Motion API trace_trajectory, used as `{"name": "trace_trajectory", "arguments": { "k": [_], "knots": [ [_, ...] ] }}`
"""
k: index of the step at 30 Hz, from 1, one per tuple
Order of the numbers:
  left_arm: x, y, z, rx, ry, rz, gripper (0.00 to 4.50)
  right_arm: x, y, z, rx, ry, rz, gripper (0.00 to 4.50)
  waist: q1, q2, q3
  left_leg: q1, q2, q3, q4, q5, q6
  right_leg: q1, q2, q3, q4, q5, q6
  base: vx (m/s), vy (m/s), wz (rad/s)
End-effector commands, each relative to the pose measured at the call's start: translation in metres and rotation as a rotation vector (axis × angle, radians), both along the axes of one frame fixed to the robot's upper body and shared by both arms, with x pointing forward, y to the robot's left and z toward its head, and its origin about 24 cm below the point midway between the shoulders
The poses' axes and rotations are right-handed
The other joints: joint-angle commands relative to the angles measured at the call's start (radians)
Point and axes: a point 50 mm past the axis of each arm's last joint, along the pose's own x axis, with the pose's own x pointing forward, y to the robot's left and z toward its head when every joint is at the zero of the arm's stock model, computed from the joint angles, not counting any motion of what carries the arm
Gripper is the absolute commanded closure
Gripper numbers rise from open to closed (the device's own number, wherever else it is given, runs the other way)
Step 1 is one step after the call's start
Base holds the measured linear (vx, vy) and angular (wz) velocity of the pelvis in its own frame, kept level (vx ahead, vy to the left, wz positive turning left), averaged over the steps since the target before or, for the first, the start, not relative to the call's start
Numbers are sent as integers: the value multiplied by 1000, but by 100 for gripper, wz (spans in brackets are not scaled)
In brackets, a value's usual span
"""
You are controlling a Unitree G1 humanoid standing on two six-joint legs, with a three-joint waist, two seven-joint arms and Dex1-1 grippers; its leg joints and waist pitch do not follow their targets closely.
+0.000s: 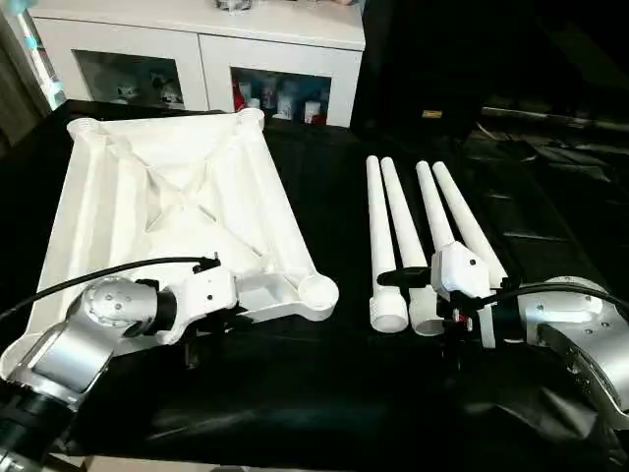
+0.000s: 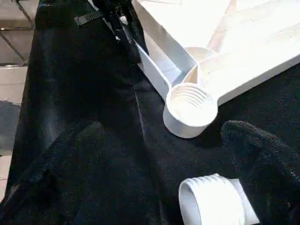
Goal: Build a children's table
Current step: Move table base, then pick table leg
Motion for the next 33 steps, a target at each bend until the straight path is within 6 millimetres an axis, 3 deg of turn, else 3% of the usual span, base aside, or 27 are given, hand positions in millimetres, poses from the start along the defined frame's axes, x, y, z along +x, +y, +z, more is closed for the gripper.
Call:
{"name": "trace_trajectory", "arguments": {
  "k": [1,7,12,14,15,18,20,21,22,24,25,28,30,32,33],
  "knots": [
    [4,10,12,18,-29,54,402,4,-2,5,-1,-24,-12,0,3,8,-60,2,56,-12,-74,-8,53,44,-87,52,-59,106,-249,0,0,0],
    [0,20,28,-33,-11,74,346,3,1,7,45,8,-22,0,3,6,-55,6,57,-11,-77,-41,46,40,-87,52,-64,35,-250,0,0,0],
    [-11,26,54,-124,-24,120,302,11,4,12,68,-27,-109,0,0,3,-55,6,56,-10,-78,-22,30,37,-85,51,-59,51,-255,0,0,0],
    [-13,27,74,-218,-77,161,298,34,4,11,17,35,-318,0,-8,-1,-52,5,50,-10,-82,-20,22,36,-80,48,-63,16,-259,0,0,0],
    [-11,27,78,-242,-107,182,290,43,4,11,7,70,-387,0,-6,0,-53,10,49,-8,-80,-32,6,33,-80,49,-65,-16,-255,0,0,0],
    [-5,20,85,-303,-180,218,265,73,10,13,30,136,-590,0,-12,0,-53,9,46,-6,-80,-43,-25,32,-81,51,-66,-49,-248,0,0,0],
    [-8,12,82,-338,-149,204,246,91,15,14,69,189,-741,0,-6,0,-59,11,47,-4,-79,-15,-41,32,-80,53,-61,-4,-238,0,0,0],
    [-9,11,81,-342,-141,200,233,93,16,14,71,197,-759,0,-8,1,-60,6,44,-4,-80,11,-48,33,-76,51,-56,37,-238,0,0,0],
    [-11,8,79,-343,-124,192,224,98,21,14,73,218,-798,0,-3,-2,-63,10,44,-2,-78,18,-47,32,-75,51,-55,63,-232,0,0,0],
    [-13,5,77,-344,-106,192,215,103,29,15,69,238,-823,0,-3,-7,-64,7,42,0,-77,63,-43,35,-71,50,-49,141,-226,0,0,0],
    [-13,4,76,-345,-98,191,209,105,34,14,63,263,-841,0,-5,-16,-64,2,40,1,-76,82,-39,39,-69,51,-47,170,-220,0,0,0],
    [-15,2,76,-354,-68,177,189,109,41,13,10,296,-889,0,-8,-14,-63,4,38,2,-79,90,-52,37,-68,51,-47,174,-205,0,0,0],
    [-17,-2,78,-368,-42,150,172,112,44,8,-40,319,-929,0,-12,-33,-60,4,39,5,-82,79,-61,37,-67,52,-49,159,-197,0,0,0],
    [-18,-4,80,-369,-33,135,157,112,44,6,-65,335,-956,0,-12,-29,-57,6,41,5,-83,68,-73,35,-67,52,-49,149,-185,0,0,0],
    [-18,-5,81,-370,-29,129,145,113,44,5,-75,341,-973,0,-12,-36,-51,6,40,6,-85,62,-79,33,-66,53,-50,144,-175,0,0,0]
  ]
}}
